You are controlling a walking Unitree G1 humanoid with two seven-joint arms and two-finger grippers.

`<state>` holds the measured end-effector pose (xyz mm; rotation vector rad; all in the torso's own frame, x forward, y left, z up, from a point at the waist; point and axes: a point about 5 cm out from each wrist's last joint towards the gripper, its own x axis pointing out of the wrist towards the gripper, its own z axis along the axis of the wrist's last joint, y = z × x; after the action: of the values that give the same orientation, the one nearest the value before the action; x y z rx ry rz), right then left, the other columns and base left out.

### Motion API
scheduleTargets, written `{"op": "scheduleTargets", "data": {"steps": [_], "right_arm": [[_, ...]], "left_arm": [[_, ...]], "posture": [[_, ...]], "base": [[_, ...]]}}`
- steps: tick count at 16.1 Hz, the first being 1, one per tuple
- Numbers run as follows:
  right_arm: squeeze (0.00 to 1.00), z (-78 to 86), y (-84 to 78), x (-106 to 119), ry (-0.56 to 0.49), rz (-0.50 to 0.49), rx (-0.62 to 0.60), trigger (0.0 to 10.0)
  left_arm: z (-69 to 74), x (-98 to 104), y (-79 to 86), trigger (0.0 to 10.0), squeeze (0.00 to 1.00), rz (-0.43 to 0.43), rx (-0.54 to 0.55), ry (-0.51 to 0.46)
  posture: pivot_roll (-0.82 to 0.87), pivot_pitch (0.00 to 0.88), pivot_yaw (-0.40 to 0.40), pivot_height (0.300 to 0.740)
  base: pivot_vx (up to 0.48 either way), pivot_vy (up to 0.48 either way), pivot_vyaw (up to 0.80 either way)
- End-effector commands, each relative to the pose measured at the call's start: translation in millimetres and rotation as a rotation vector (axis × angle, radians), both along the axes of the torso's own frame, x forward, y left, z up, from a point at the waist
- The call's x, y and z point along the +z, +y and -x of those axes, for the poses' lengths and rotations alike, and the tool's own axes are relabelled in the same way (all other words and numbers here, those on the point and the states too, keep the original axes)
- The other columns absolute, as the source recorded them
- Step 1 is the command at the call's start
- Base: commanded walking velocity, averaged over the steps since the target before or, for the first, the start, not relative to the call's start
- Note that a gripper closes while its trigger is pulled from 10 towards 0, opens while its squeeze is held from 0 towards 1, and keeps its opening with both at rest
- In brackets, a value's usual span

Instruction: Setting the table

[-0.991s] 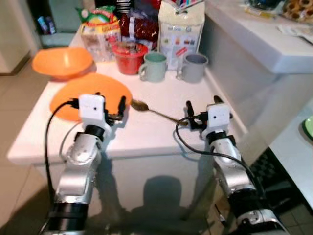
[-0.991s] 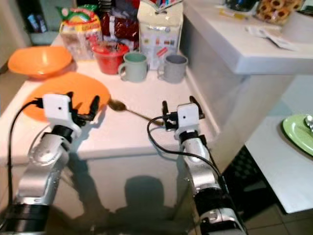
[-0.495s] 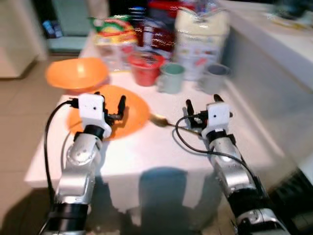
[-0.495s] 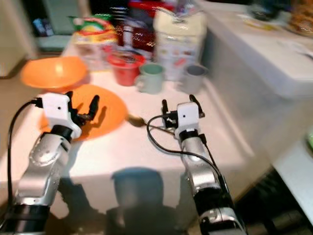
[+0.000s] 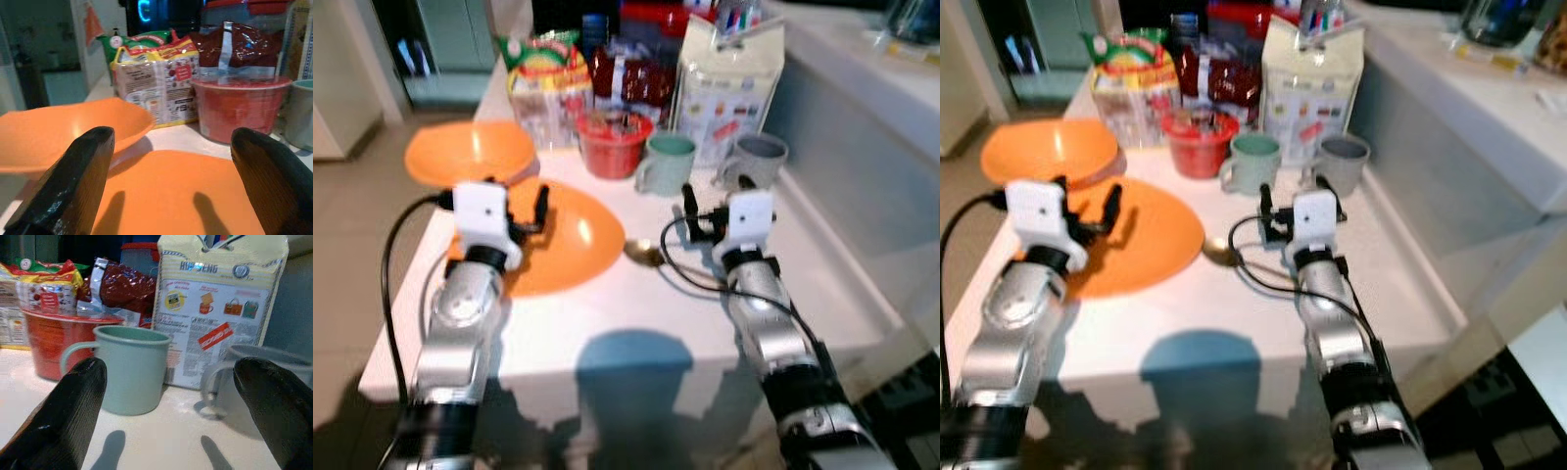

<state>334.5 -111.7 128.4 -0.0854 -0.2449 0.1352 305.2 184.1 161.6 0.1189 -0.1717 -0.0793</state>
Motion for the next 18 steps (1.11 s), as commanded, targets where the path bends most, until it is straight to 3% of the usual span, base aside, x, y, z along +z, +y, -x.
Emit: {"op": "scheduleTargets", "data": {"steps": [1, 6, 12, 18], "right_arm": [[0.00, 0.2, -3.9, -10, 0.062, -0.028, -0.025, 10.0], [0.00, -10.7, -19.4, -5, 0.078, -0.068, -0.092, 10.0], [0.00, -7.0, -13.1, -12, 0.103, -0.112, -0.093, 10.0], [0.00, -5.3, -10.9, -15, 0.110, -0.106, -0.086, 10.0]], "left_arm": [[-0.3, -1, -2.9, 10.0, 0.00, -0.014, -0.014, 0.006], [-0.8, 0, -2.6, 10.0, 0.00, -0.020, -0.016, 0.007], [-3.5, 9, -6.7, 10.0, 0.00, -0.103, -0.048, -0.005], [-3.0, 12, -9.5, 10.0, 0.00, -0.133, -0.072, -0.020]], "posture": [[0.17, 0.000, -0.021, 0.740], [0.18, 0.000, -0.019, 0.740], [0.18, 0.000, -0.004, 0.740], [0.18, 0.000, -0.005, 0.740]], "base": [[0.000, 0.000, 0.00], [0.000, 0.000, 0.00], [0.000, 0.000, 0.00], [0.000, 0.000, 0.00]]}}
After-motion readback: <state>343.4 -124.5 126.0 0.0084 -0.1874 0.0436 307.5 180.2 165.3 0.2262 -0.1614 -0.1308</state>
